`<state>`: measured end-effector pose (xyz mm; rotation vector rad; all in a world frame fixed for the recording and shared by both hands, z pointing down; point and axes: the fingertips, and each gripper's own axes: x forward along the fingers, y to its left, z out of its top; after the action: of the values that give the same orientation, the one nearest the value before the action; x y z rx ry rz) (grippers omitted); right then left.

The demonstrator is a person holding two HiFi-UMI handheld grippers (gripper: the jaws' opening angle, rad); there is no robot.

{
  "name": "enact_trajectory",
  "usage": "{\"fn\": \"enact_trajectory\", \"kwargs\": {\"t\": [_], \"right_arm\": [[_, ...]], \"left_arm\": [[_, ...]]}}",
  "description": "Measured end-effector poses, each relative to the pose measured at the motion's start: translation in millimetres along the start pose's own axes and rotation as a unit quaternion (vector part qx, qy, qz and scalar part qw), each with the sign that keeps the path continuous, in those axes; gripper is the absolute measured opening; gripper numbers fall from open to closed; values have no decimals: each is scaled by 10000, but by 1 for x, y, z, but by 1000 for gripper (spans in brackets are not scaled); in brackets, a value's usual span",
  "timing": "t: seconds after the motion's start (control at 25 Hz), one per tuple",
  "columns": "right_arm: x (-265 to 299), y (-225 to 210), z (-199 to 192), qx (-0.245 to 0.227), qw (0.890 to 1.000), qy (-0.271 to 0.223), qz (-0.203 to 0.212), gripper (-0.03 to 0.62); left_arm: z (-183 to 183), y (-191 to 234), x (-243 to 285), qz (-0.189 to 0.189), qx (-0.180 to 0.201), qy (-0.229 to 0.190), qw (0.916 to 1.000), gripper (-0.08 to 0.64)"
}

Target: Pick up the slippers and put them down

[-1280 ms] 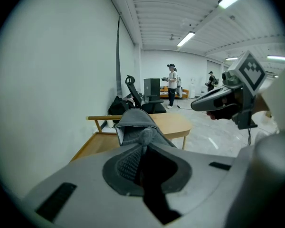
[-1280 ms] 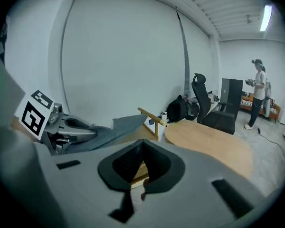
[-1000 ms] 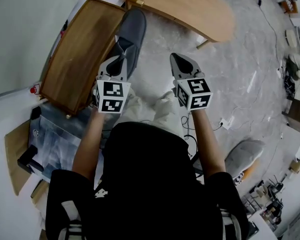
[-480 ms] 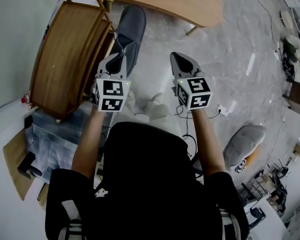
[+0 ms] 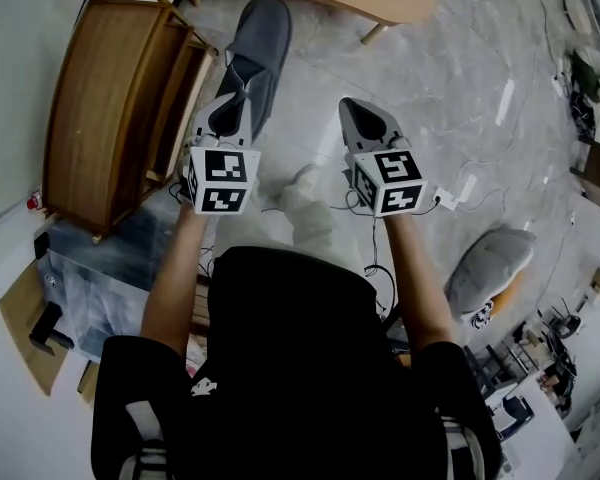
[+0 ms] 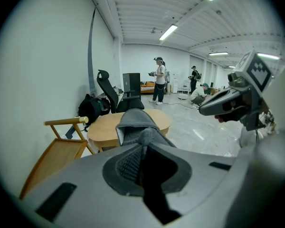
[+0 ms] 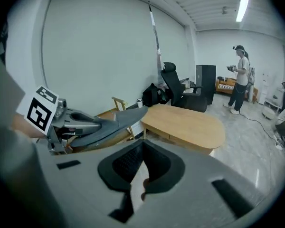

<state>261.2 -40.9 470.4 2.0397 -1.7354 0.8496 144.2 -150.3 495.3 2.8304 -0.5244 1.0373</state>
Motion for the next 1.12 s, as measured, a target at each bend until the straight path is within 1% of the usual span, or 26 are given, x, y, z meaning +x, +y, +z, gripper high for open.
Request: {"fn": "enact_trajectory", "kwargs": {"t": [0.16,0.4,0.68,0.84,1.12], "right_arm": [[-5,-16,-21,84,9999,79,42,-14],[0,-34,-53,137,9996,212,120,-14],[10,-66,-95,224,9995,206,124,-14],[20,-83,-134,330,9992,200,32,-14],[53,-101,-210,480,9981,370,-120,-14]], "left_arm": [[-5,-24,14,-78,-115,60,9999,17],[-25,-53,42,-174,4,258,9995,17],[-56,-77,81,-161,-47,397,9991,17],[-85,-94,108,-207,34,410,9989,17],[-147,-117,161,-377,127,507,9979,17]]}}
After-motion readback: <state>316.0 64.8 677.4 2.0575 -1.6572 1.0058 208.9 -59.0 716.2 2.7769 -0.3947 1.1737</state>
